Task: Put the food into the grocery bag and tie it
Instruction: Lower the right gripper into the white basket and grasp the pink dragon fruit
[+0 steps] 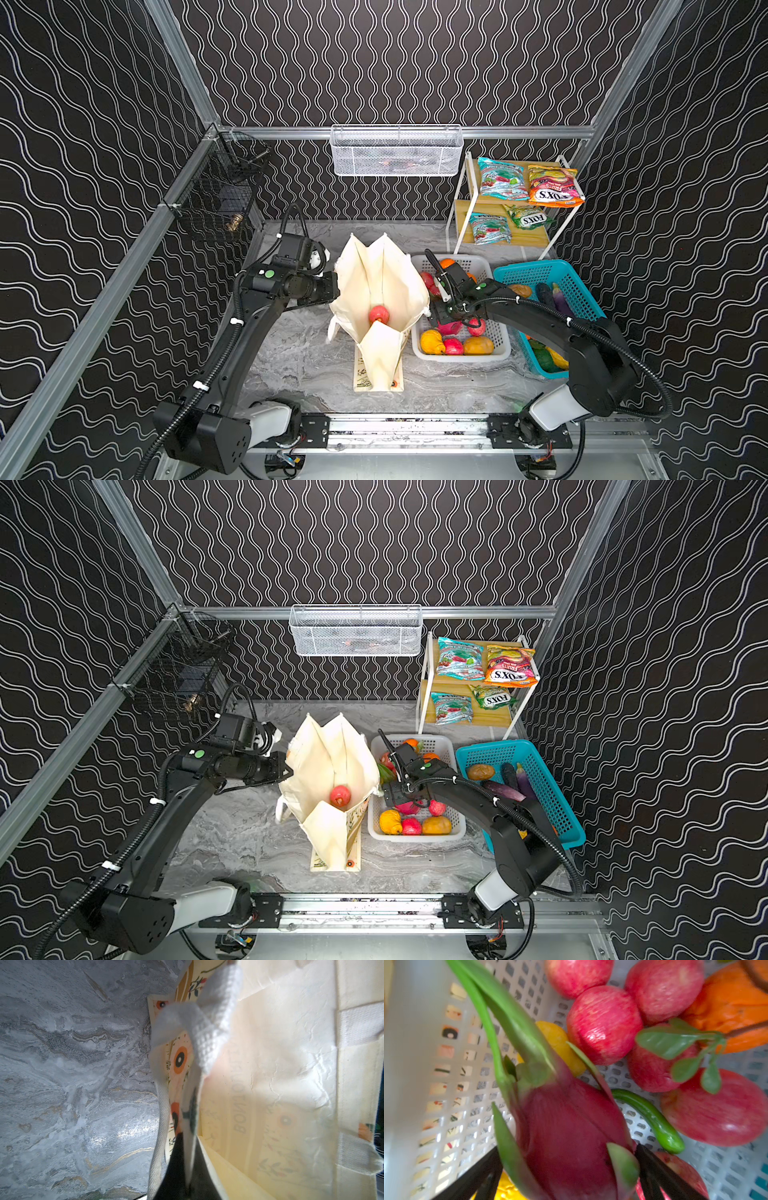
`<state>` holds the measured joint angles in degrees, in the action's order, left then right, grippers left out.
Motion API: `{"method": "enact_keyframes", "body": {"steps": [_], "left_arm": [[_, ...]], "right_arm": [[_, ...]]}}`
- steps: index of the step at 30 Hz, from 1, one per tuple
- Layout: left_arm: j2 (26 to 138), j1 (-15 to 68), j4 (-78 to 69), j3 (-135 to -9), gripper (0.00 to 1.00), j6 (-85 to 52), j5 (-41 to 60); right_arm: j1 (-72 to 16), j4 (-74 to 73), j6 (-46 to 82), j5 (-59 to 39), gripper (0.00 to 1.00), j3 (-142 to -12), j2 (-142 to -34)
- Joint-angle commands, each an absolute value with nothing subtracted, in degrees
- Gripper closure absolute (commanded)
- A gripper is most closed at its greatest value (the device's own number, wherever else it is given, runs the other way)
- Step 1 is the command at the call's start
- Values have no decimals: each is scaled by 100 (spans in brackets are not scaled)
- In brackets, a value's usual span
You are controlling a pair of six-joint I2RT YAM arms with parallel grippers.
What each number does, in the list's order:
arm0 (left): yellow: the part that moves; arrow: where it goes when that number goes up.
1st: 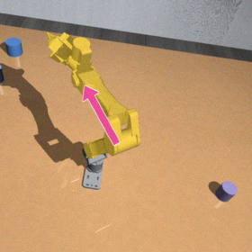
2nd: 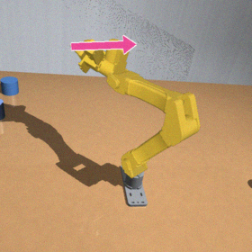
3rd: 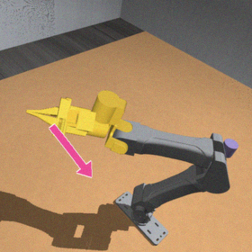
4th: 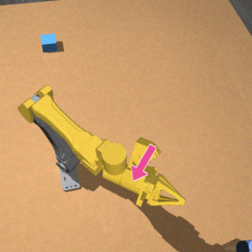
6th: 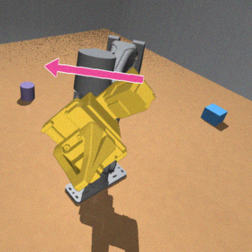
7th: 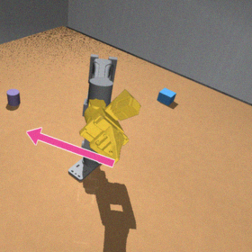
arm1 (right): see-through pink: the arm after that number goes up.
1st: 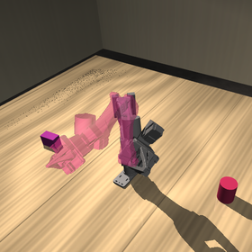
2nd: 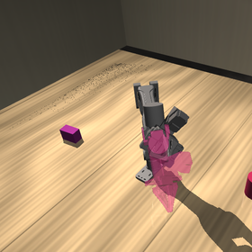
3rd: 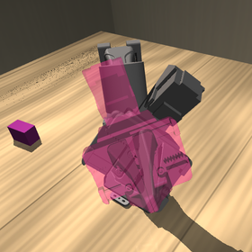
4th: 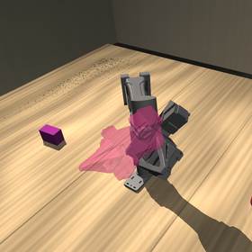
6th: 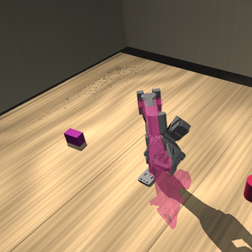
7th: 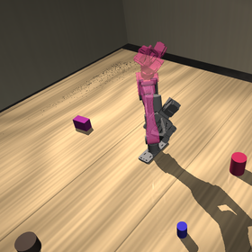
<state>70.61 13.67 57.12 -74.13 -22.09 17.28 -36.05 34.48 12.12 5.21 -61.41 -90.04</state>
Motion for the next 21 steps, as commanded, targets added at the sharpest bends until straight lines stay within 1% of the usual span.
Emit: {"method": "enact_keyframes", "body": {"steps": [1,15,17,21], "left_arm": [[7057,1365,5715,-7426,100,-2101,1747],[6999,1370,5788,-7453,100,-2078,1696],[6987,1371,5779,-7454,100,-2084,1705],[7005,1371,5774,-7453,100,-2085,1714]], "right_arm": [[-3612,3492,1045,407,1,-6144,-9075],[-3573,3261,1382,483,1,-6290,-9548],[-3546,3266,1440,476,4,-6258,-9589],[-3508,3287,1531,441,13,-6205,-9505]]}}
